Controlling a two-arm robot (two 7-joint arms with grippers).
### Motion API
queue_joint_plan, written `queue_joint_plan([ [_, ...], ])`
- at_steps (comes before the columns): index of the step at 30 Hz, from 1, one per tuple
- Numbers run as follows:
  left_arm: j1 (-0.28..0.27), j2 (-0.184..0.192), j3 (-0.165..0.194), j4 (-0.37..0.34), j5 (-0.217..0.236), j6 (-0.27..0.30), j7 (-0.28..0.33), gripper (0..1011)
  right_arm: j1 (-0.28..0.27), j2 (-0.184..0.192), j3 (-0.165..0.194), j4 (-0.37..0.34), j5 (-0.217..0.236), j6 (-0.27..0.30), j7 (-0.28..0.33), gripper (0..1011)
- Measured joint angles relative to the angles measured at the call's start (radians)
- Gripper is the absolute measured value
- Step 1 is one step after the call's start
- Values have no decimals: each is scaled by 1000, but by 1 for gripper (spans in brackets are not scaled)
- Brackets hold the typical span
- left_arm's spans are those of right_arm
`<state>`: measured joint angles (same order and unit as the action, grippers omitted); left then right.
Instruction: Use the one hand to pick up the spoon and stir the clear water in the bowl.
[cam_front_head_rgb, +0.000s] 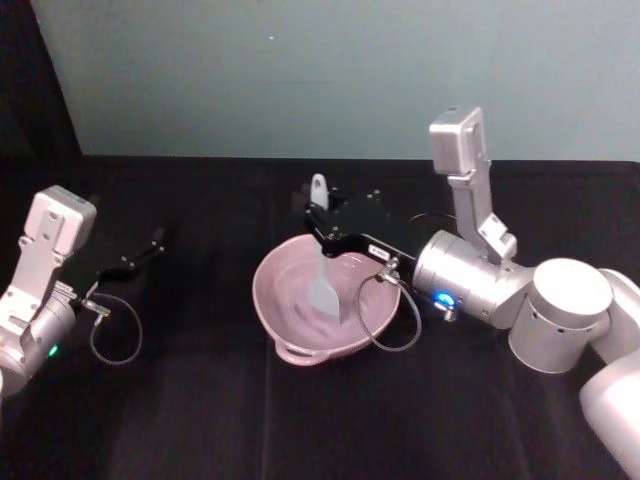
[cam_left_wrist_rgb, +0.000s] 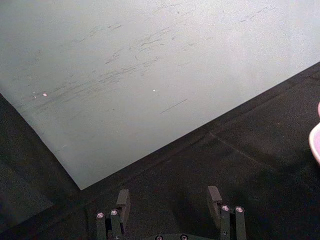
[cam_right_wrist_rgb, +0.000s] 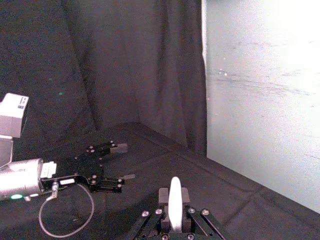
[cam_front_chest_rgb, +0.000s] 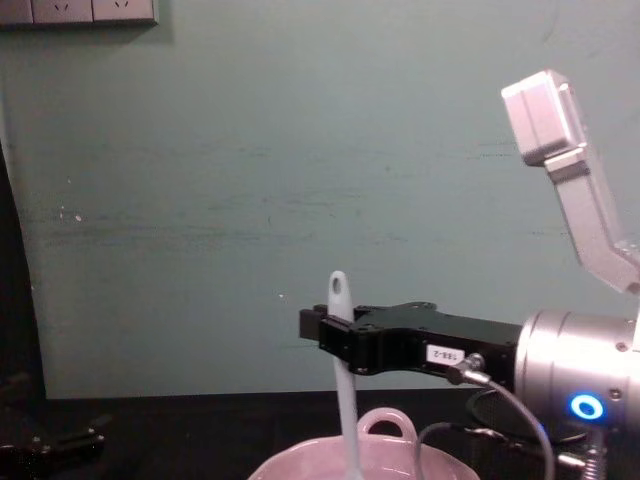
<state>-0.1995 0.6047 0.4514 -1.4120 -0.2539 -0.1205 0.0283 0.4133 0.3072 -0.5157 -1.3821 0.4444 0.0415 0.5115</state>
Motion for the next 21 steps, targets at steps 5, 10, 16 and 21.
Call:
queue_joint_plan([
  [5,0,0,0,0,0,0,0,1011,22,-24,-22,27,-2,-3,9,120],
  [10,0,0,0,0,0,0,0,1011,50,-52,-38,65,-5,-12,16,120],
  [16,0,0,0,0,0,0,0,1011,88,-85,-45,122,-7,-27,21,120],
  [21,0,0,0,0,0,0,0,1011,128,-114,-45,186,-10,-39,22,120],
])
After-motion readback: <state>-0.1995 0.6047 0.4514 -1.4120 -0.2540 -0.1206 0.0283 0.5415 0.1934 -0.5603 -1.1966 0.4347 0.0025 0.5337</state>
